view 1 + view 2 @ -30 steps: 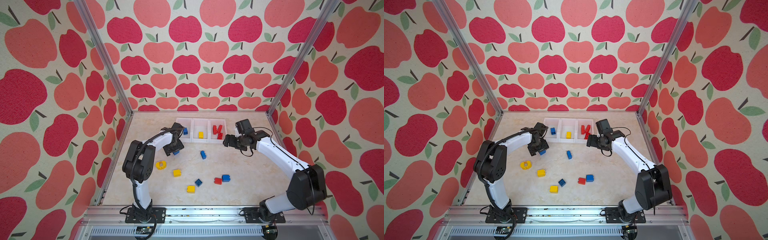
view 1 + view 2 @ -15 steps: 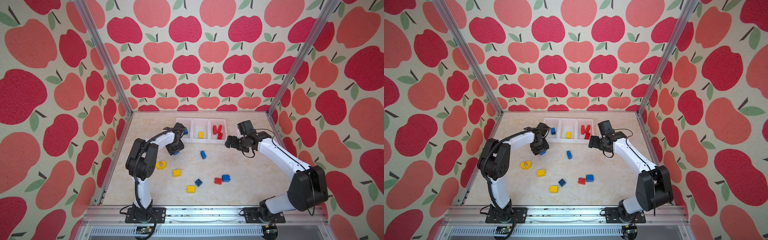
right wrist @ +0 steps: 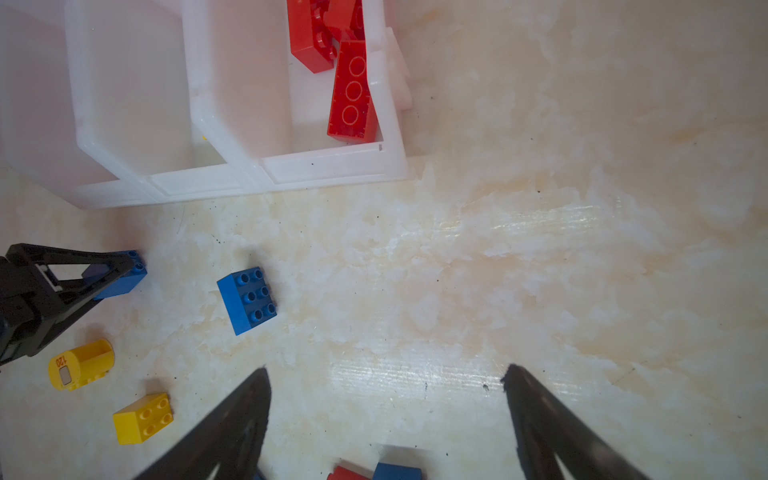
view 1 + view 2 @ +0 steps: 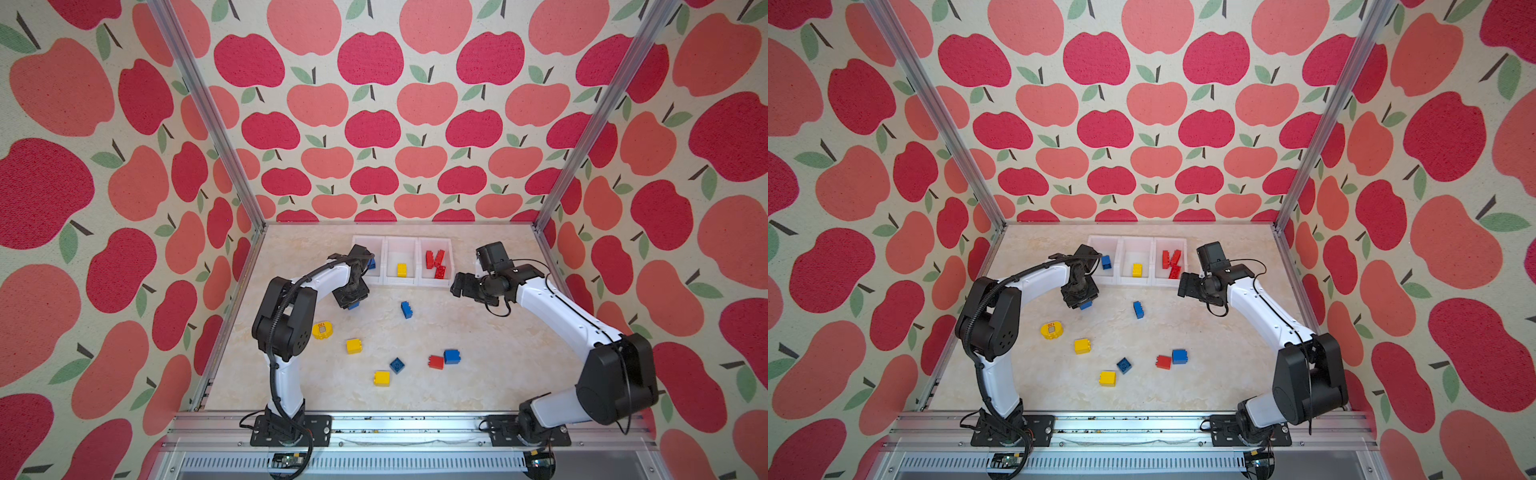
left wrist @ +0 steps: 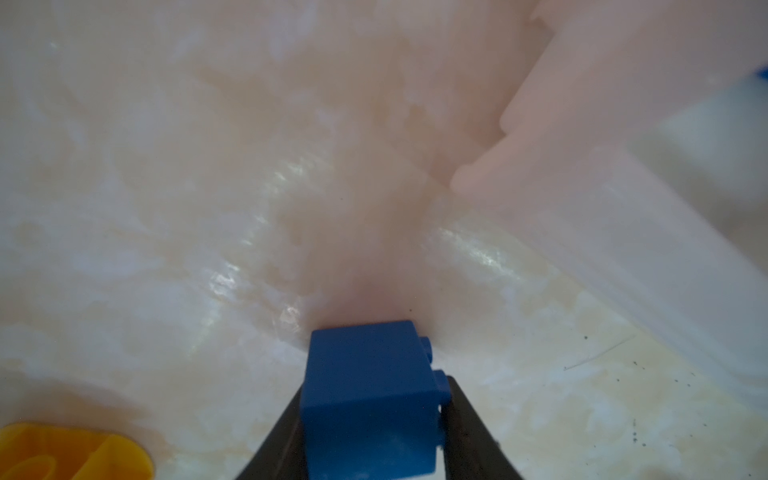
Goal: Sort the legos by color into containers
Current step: 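Grasp a tall blue brick with the left gripper while the right gripper withdraws, then carry the blue brick into the compartment nearest the left gripper and release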
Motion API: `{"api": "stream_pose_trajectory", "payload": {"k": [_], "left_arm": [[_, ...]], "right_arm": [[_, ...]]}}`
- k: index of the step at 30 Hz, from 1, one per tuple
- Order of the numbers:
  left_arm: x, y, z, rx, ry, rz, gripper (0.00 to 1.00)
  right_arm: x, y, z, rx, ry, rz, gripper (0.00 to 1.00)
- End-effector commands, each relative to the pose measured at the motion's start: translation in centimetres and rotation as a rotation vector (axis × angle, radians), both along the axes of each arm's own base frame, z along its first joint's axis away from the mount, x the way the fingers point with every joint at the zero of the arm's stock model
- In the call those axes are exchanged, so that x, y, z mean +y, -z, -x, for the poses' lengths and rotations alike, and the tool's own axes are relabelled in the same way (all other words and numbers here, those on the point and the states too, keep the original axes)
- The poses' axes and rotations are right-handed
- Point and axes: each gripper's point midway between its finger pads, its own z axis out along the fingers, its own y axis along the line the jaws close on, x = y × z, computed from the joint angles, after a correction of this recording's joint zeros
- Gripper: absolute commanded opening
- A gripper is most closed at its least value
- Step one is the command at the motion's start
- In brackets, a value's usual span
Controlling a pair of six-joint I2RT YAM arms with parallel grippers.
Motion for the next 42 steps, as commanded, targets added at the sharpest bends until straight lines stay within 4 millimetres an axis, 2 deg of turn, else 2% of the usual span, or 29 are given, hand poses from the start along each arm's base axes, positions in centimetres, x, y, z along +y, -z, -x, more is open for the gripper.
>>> {"api": "stream_pose_trajectory", "payload": {"k": [1,6,13,18,24,31,42], "left_arm": [[0.4,-1.1,0.5,0.000,-0.002,-0.030,0.36],[-0.1,-2.3,0.6,-0.033,0.021,-0.025,0.35],[-1.6,-5.7,0.2,-0.141,0.089,-0.001,0.33],[-2.7,-8.5,-1.8,-0.228,0.170,-0.006,0.33],[-3.7,-10.9,-5.5,-0.323,0.251,-0.034,0.33],[-4.3,-9.4,-9.3,-0.328,0.297,-0.030,0.33],[-3.4,-7.0,-12.5,-0.314,0.308,-0.081,0.33]], "right_arm": [[-0.4,-0.5,0.5,-0.009,-0.008,-0.002,0.90],[-0.5,-0.6,0.8,-0.009,-0.006,-0.001,0.90],[-0.7,-0.9,1.1,-0.015,0.002,-0.004,0.90],[-0.8,-1.1,1.3,-0.018,0.007,-0.008,0.90],[-0.9,-1.4,1.7,-0.025,0.014,-0.011,0.90],[-1.2,-1.5,1.9,-0.029,0.025,-0.008,0.90],[-1.3,-1.5,2.1,-0.028,0.025,-0.003,0.90]]}}
